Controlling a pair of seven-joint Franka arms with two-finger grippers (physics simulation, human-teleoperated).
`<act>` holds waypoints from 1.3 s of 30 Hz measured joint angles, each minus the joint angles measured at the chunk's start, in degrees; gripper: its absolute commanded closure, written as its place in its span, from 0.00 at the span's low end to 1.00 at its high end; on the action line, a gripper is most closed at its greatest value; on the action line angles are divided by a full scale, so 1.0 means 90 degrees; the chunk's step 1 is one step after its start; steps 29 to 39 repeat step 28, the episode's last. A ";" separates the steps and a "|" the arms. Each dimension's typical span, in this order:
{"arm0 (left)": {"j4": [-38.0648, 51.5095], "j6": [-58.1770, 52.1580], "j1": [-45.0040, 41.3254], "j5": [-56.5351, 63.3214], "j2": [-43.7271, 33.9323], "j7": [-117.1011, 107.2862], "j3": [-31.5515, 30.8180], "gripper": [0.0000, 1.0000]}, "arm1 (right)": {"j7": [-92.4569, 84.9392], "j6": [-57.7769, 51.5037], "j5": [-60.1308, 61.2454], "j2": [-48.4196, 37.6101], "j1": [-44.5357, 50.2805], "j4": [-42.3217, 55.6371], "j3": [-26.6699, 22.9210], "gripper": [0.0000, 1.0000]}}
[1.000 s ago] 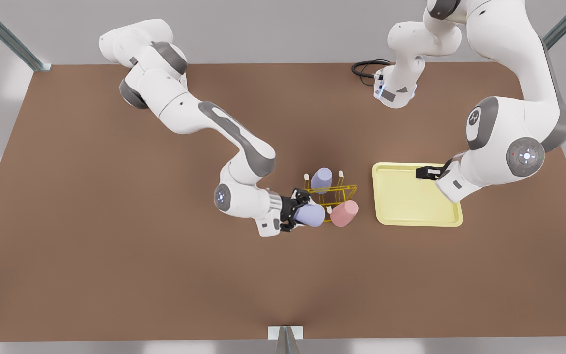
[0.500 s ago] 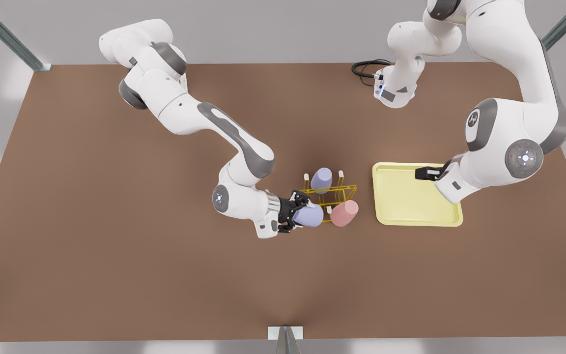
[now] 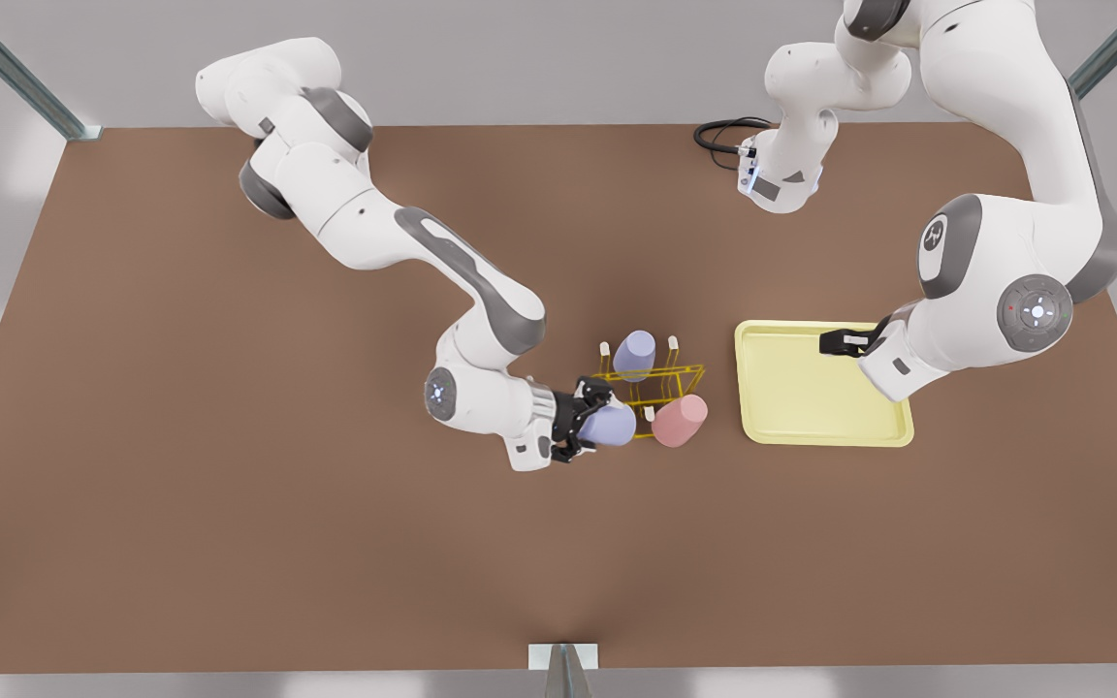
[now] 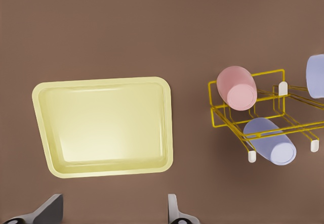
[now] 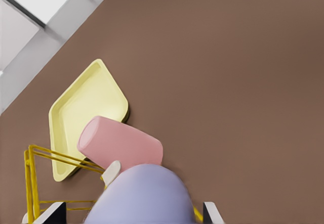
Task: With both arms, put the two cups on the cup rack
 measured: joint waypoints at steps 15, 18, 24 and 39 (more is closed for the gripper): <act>0.0010 -0.0028 -0.0013 0.0009 -0.0025 0.0006 -0.0019 0.00 | 0.0373 -0.3148 -0.2578 -0.2184 -0.0590 0.0016 -0.3385 0.00; 0.0018 -0.0115 -0.0022 0.0012 -0.0041 0.0008 -0.0026 0.00 | 0.0637 -0.4542 -0.3453 -0.3225 -0.0656 0.0014 -0.3924 0.00; 0.0020 -0.0205 -0.0005 0.0009 -0.0039 0.0009 -0.0020 0.00 | 0.1212 -0.6026 -0.3818 -0.5485 -0.1371 -0.1910 -0.3553 0.00; 0.0040 -0.0233 -0.0001 0.0003 -0.0049 0.0007 -0.0016 0.00 | 0.1538 -0.6418 -0.3867 -0.5660 -0.1397 -0.2057 -0.3449 0.00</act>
